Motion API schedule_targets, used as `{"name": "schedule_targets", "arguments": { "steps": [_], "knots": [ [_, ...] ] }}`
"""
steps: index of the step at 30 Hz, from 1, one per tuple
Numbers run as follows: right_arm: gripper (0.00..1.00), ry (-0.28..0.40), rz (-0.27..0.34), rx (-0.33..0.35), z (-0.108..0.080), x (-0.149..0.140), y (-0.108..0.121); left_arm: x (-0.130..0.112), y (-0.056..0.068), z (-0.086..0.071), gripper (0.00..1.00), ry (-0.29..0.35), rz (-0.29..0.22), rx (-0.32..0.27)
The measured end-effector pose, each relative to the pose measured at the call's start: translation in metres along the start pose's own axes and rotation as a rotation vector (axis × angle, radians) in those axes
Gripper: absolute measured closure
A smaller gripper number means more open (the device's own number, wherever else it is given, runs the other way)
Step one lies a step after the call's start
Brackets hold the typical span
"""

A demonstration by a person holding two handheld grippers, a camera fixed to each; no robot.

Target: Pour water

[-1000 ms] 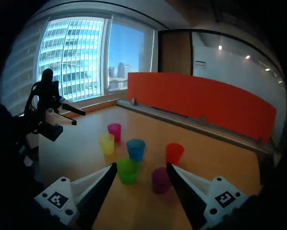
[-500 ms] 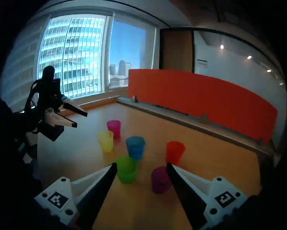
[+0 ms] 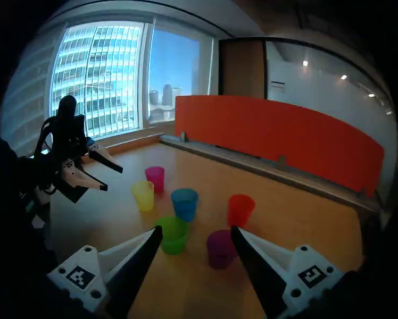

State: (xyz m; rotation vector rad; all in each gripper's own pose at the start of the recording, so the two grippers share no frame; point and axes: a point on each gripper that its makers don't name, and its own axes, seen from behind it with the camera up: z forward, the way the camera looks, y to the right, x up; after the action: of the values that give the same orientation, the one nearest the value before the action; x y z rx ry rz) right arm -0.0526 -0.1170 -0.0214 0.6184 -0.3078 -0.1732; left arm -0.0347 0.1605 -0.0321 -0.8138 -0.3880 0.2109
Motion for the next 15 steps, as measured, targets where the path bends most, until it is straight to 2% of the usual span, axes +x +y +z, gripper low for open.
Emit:
{"name": "schedule_targets", "arguments": {
  "steps": [15],
  "knots": [
    [0.0, 0.01, 0.007, -0.01, 0.0, 0.002, 0.01, -0.016, 0.027, 0.043, 0.01, -0.064, 0.03, -0.071]
  ]
}}
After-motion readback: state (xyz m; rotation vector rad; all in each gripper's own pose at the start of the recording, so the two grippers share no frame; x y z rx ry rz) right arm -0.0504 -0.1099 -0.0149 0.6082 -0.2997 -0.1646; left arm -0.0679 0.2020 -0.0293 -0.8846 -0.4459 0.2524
